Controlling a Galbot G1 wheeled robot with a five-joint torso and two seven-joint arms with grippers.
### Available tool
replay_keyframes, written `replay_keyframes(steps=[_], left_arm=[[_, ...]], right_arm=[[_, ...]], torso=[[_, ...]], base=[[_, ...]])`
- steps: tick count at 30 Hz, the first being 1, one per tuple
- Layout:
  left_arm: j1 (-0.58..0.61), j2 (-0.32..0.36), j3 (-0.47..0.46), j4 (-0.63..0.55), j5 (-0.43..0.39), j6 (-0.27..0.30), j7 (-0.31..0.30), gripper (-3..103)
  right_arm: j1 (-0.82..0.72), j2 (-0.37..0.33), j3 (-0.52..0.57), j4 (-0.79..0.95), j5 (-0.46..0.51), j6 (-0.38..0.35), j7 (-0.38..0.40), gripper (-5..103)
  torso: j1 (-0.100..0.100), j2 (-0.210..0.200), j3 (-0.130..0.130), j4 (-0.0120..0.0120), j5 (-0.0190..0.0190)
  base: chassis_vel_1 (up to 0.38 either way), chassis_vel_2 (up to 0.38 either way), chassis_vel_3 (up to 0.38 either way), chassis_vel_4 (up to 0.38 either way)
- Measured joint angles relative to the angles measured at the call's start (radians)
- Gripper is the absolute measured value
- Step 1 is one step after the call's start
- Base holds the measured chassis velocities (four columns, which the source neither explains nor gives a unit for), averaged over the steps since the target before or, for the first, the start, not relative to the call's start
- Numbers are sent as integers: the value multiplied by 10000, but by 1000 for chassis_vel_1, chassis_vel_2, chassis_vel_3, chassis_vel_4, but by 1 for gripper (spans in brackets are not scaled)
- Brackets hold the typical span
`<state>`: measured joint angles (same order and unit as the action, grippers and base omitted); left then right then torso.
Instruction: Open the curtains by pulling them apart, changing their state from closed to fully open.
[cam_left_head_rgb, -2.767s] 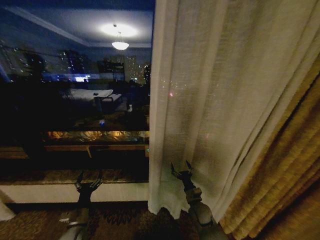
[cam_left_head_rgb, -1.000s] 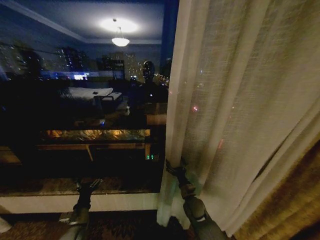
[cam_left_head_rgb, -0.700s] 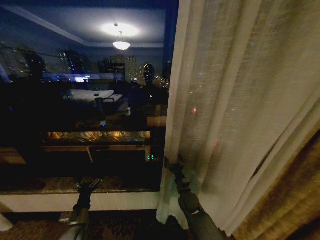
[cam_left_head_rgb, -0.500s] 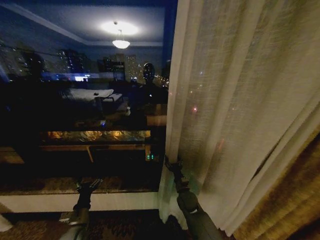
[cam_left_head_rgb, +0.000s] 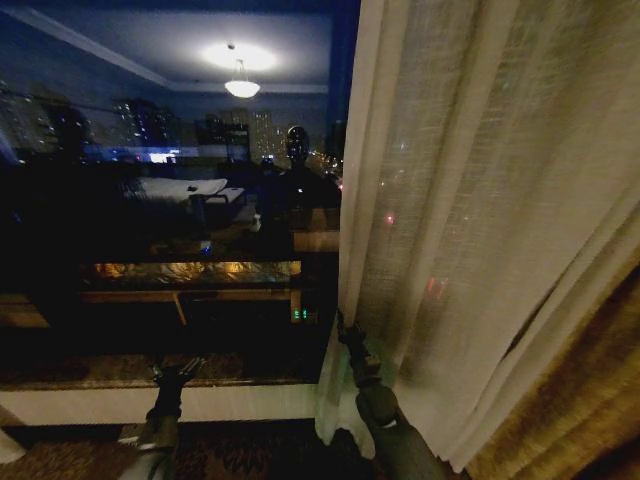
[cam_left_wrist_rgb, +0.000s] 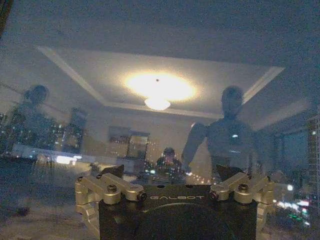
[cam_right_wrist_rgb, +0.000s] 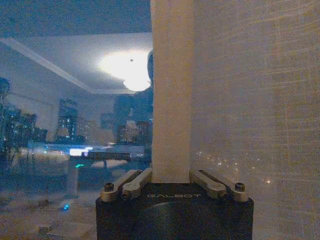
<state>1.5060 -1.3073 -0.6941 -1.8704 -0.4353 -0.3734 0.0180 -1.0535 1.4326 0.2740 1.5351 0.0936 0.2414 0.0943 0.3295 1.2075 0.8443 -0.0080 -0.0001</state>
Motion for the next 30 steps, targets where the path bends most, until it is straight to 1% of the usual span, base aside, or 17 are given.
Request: replay_keyframes(steps=[1,2,3,8,18,23,30], left_arm=[[0,0,0,0,0,0,0,100],[1,0,0,0,0,0,0,100],[0,0,0,0,0,0,0,100],[0,0,0,0,0,0,0,100],[0,0,-1,0,0,0,0,100],[0,0,-1,0,0,0,0,100],[0,0,-1,0,0,0,-1,100]], right_arm=[[-16,-11,11,0,67,16,-48,7],[-25,-20,21,1,116,23,-100,7],[-36,-36,37,4,174,50,-207,1],[-57,-74,84,0,275,135,-404,0],[-135,-132,122,10,443,165,-494,0],[-189,-202,154,69,587,169,-499,0],[-234,-291,207,144,679,203,-503,0]], torso=[[0,0,0,0,0],[0,0,0,0,0],[0,0,0,0,0],[0,0,0,0,0],[0,0,-1,1,0],[0,0,0,1,-1],[1,0,0,-1,1]], base=[[0,0,0,0],[0,0,0,0],[0,0,0,0],[0,0,0,0],[-33,-30,31,32],[-126,-173,154,137],[-249,-254,255,247]])
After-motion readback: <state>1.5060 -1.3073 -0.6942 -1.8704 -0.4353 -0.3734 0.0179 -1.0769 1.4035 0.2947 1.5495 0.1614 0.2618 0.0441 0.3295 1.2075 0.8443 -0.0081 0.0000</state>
